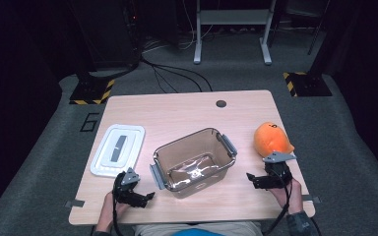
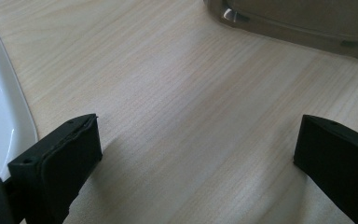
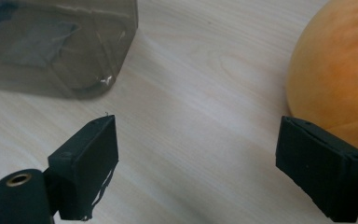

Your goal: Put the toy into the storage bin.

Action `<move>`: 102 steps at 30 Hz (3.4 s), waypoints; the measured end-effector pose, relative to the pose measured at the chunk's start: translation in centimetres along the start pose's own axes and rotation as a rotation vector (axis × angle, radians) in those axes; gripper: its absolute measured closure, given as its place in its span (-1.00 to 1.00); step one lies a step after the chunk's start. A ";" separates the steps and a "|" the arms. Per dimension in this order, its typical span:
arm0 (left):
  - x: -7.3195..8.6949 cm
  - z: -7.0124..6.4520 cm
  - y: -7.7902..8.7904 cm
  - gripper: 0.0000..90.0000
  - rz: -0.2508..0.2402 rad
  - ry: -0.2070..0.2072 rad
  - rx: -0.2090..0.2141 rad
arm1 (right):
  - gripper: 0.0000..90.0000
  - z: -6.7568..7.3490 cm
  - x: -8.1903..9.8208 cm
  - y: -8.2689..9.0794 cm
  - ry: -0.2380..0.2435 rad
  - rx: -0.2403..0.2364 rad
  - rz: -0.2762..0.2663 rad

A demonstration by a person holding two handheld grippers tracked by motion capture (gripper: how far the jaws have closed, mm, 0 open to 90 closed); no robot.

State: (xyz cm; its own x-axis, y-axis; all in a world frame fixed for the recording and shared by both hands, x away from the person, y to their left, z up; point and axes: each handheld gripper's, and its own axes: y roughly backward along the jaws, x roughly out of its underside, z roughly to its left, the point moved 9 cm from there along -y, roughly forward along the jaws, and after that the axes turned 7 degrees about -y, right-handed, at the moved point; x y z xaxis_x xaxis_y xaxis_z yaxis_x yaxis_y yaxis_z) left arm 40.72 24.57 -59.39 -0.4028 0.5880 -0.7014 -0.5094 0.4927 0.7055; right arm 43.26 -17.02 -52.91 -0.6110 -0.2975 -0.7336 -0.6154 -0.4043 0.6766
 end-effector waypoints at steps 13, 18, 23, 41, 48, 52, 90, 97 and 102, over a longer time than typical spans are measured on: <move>0.0 0.0 0.0 -0.99 -0.006 -0.001 0.000 | -0.72 -1.5 -3.8 0.9 0.017 0.010 -0.019; 0.0 0.0 0.0 -0.99 -0.005 -0.001 0.001 | -0.73 -2.1 -5.1 1.0 0.016 0.011 -0.024; 0.0 0.0 -0.1 -0.99 -0.006 -0.001 0.000 | -0.73 -2.9 -6.5 1.2 0.004 0.016 -0.040; 0.0 0.0 -0.1 -0.99 -0.007 0.001 0.000 | -0.76 -7.0 -9.5 1.3 -0.033 0.071 -0.024; 0.0 0.0 -0.1 -0.98 -0.009 0.000 0.000 | -0.86 -8.5 -10.0 1.0 -0.068 0.085 -0.009; 0.0 -0.1 0.0 -0.97 -0.001 -0.004 0.009 | -0.90 -9.5 -9.8 0.2 -0.092 0.089 0.019; -0.1 -0.1 -0.1 -0.97 -0.013 0.004 0.001 | 0.27 -12.1 -6.6 -3.8 -0.205 0.089 0.202; -0.1 0.0 -0.1 -0.97 -0.014 0.003 -0.005 | 0.43 -11.7 -6.6 -3.8 -0.159 0.107 0.191; -0.1 0.0 -0.1 -0.97 -0.014 0.004 -0.006 | 0.47 -11.3 -6.8 -3.4 -0.148 0.126 0.155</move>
State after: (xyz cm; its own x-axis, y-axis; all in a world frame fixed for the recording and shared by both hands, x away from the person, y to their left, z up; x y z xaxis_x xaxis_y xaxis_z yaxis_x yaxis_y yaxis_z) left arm 40.77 24.45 -59.39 -0.3989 0.5784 -0.7116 -0.5192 0.4972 0.6952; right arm 55.13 -23.41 -50.90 -0.7631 -0.2140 -0.6098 -0.5608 -0.2496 0.7894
